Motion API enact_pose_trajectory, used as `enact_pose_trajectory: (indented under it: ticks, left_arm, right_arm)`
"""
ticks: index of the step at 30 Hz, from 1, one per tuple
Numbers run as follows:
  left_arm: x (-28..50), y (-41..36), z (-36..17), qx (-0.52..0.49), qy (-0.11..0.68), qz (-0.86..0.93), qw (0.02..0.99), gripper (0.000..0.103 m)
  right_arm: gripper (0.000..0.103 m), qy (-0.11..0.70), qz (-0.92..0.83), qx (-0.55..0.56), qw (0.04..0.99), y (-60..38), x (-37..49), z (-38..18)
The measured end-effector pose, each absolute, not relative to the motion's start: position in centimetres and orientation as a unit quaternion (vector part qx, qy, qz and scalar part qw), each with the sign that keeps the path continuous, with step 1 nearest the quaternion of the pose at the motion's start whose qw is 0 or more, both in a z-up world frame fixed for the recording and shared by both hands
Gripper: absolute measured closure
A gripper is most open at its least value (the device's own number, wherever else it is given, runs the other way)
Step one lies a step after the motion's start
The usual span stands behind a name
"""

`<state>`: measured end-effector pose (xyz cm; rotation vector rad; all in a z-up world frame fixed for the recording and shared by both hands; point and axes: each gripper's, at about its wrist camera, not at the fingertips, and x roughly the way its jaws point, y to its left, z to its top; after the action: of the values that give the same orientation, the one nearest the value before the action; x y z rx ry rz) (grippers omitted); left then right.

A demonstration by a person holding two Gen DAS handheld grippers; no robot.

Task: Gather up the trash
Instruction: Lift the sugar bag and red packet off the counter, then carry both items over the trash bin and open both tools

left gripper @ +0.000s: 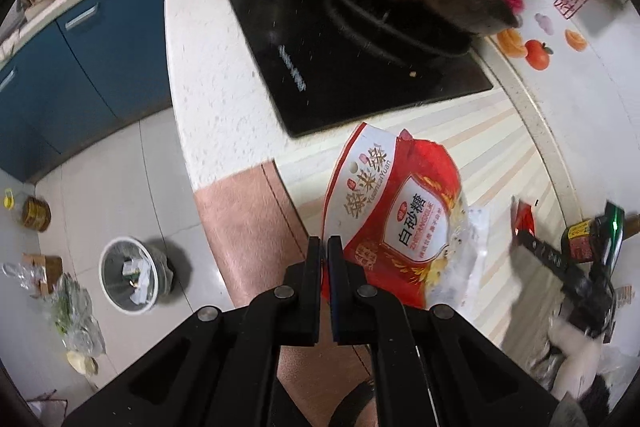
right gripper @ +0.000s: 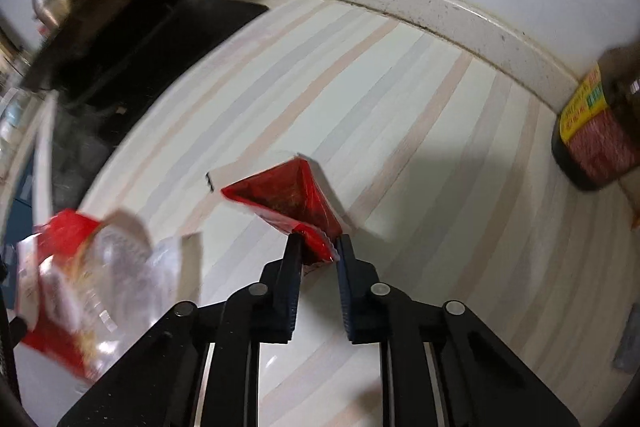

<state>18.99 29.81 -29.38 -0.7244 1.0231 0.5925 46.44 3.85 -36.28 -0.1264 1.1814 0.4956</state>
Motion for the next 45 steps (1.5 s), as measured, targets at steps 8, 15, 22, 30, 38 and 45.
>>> enact_pose_trajectory:
  ticks: [8,15,22,30,38,45]
  left_arm:
    - [19.7,30.0,-23.3,-0.286,0.427,0.287,0.808,0.103]
    - [19.8,30.5,-18.4,-0.249,0.389,0.304,0.833,0.103]
    - [18.3,32.0,-15.0,-0.23,0.357,0.323,0.845,0.103]
    - [16.6,32.8,-13.4,-0.224,0.341,0.335,0.849,0.103]
    - [13.3,34.0,-12.5,-0.228,0.326,0.348,0.849,0.103]
    - [8.3,36.1,-12.7,-0.25,0.312,0.358,0.844,0.103]
  right_arm:
    - [0.089,0.542,0.294,-0.039,0.786,3.2,41.6,-32.4]
    - [0.09,0.521,0.346,-0.02,0.78,5.9,39.0,-29.6]
    - [0.097,0.499,0.383,-0.008,0.778,9.0,37.4,-26.8]
    - [0.099,0.495,0.397,-0.003,0.773,11.0,36.3,-25.9]
    - [0.099,0.48,0.431,-0.023,0.764,13.7,33.7,-23.9]
    - [0.099,0.47,0.46,-0.05,0.752,17.8,28.7,-23.0]
